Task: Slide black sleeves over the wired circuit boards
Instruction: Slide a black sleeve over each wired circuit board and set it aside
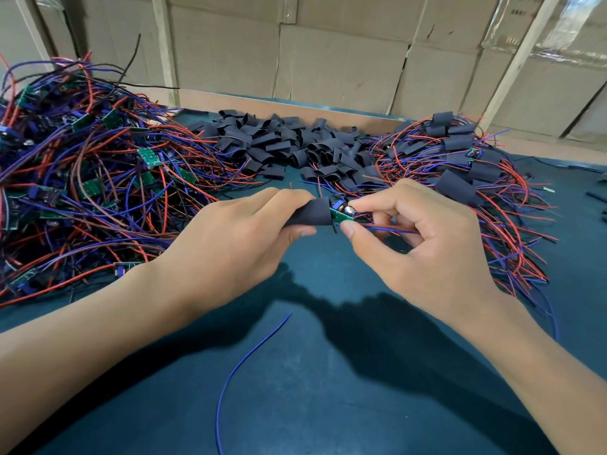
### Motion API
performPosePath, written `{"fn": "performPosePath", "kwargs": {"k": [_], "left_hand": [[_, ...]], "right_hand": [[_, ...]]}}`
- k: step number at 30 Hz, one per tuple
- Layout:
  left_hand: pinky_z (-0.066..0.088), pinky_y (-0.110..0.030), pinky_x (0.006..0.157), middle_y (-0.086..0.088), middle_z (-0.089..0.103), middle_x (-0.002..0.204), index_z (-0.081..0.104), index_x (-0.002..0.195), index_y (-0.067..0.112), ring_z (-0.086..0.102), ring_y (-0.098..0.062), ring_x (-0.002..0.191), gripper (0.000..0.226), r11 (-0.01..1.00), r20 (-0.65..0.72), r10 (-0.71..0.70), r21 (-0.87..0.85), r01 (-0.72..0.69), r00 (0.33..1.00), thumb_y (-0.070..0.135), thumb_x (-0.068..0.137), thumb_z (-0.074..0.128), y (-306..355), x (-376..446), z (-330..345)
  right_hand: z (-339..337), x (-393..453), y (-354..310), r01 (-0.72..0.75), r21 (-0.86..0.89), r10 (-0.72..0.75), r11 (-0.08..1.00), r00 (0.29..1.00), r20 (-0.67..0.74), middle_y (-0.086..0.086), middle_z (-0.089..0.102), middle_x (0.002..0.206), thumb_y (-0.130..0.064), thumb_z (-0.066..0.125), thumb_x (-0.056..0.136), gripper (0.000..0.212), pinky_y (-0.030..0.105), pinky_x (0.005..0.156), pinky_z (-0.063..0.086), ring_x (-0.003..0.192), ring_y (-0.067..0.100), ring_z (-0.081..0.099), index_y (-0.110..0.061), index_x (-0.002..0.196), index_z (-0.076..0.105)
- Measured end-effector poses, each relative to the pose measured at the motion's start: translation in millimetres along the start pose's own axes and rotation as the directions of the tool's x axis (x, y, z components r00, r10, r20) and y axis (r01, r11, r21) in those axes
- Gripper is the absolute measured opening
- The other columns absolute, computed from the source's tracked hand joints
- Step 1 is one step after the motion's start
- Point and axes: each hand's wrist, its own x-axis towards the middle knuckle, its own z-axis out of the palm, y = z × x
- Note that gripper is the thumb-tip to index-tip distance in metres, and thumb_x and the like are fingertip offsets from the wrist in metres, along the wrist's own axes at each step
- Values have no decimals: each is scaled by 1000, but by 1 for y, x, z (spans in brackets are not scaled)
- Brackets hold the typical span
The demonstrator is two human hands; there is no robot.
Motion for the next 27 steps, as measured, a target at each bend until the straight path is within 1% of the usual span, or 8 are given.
{"fn": "performPosePath", "kwargs": {"k": [4,7,11,14,16,18,24,27], "left_hand": [[56,-47,66,-6,69,101,63,124,6,68,-33,88,35,1000,-29,17,-1,-17,999,31,102,53,-1,0,0],[56,-47,71,-7,68,102,63,126,5,67,-33,89,36,998,-55,52,-19,-53,997,30,104,51,-2,1,-1],[56,-44,73,-8,70,100,65,125,3,69,-32,87,34,994,-86,103,40,-100,991,28,104,56,-1,1,2],[56,-44,68,-6,70,98,66,125,5,69,-30,85,33,989,-105,124,89,-115,987,29,104,55,-3,1,1],[56,-45,63,-5,70,97,66,125,7,69,-30,85,33,986,-110,134,115,-122,985,31,105,54,-5,1,-1],[55,-45,60,-4,70,98,66,124,7,68,-30,86,33,982,-103,158,123,-145,982,31,105,53,-7,1,-2],[55,-46,59,-7,71,102,66,125,6,68,-31,88,36,974,-72,193,131,-183,979,33,105,55,-5,1,-4],[55,-46,58,-7,71,102,66,126,6,68,-31,88,37,973,-64,197,137,-187,978,35,104,56,-5,1,-4]], "right_hand": [[-1,1,1,55,-47,-55,997,998,12,-5,55,72,-16,78,86,13,15,66,36,68,10,55,-11,98,76],[-2,2,2,52,34,-53,998,998,33,-8,54,70,-14,79,86,14,8,68,33,67,1,52,-8,98,77],[0,1,3,19,189,-34,982,996,78,3,61,73,-12,75,89,17,18,65,37,65,15,55,-5,104,78],[2,1,1,-104,259,79,960,991,108,-3,69,76,-14,76,89,13,23,62,41,66,17,58,-12,102,80],[2,1,1,-241,334,205,911,969,141,-6,73,74,-20,79,87,4,29,58,45,63,19,59,-20,90,81],[1,1,2,-297,361,251,884,953,170,-5,73,71,-24,80,84,3,24,54,42,58,19,55,-22,82,79],[2,-1,1,-156,249,102,956,971,215,-4,64,75,-18,72,92,8,23,61,38,64,20,53,-25,88,77],[3,-3,-1,-170,274,111,947,970,217,-3,64,76,-19,70,92,8,24,60,37,64,20,53,-21,88,77]]}}
